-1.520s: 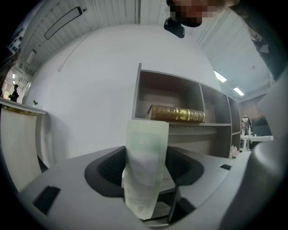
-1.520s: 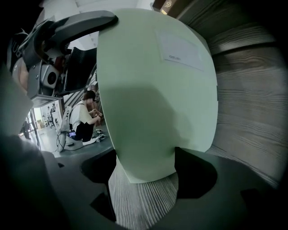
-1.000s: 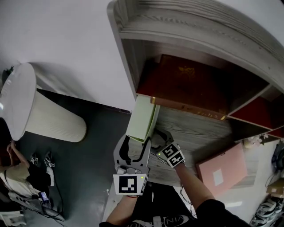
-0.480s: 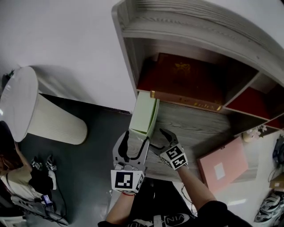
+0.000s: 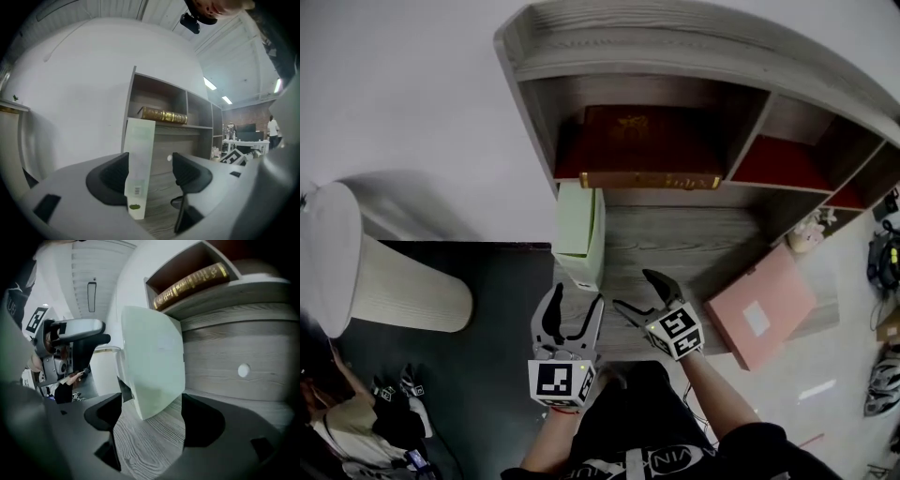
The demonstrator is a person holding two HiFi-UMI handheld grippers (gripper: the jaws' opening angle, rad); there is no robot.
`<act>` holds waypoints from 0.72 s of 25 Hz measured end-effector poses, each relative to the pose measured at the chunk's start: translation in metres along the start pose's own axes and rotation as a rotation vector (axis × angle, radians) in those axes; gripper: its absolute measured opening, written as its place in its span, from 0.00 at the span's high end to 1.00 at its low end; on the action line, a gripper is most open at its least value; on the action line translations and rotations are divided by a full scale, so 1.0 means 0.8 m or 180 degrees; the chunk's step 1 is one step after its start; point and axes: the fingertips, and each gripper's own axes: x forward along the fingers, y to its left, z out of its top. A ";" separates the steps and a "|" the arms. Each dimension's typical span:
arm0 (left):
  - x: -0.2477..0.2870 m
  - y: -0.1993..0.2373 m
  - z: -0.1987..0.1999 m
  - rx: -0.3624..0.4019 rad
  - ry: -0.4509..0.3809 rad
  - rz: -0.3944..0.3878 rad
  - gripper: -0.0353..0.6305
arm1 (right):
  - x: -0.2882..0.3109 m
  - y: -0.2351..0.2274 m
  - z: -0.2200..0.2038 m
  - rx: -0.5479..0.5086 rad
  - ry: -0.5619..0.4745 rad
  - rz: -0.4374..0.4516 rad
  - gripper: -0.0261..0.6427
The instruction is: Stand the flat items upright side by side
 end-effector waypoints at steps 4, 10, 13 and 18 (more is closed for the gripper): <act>-0.009 -0.024 -0.017 -0.0018 0.0080 -0.0268 0.53 | -0.048 -0.007 -0.010 0.0108 -0.0070 -0.0342 0.36; -0.015 -0.066 -0.040 -0.0043 0.0166 -0.0694 0.53 | -0.132 -0.019 -0.037 0.0302 -0.0152 -0.0921 0.36; -0.018 -0.097 -0.051 -0.0069 0.0202 -0.0905 0.53 | -0.178 -0.026 -0.059 0.0411 -0.0157 -0.1210 0.37; -0.019 -0.136 -0.055 -0.0060 0.0201 -0.1135 0.53 | -0.247 -0.033 -0.084 0.0511 -0.0126 -0.1573 0.37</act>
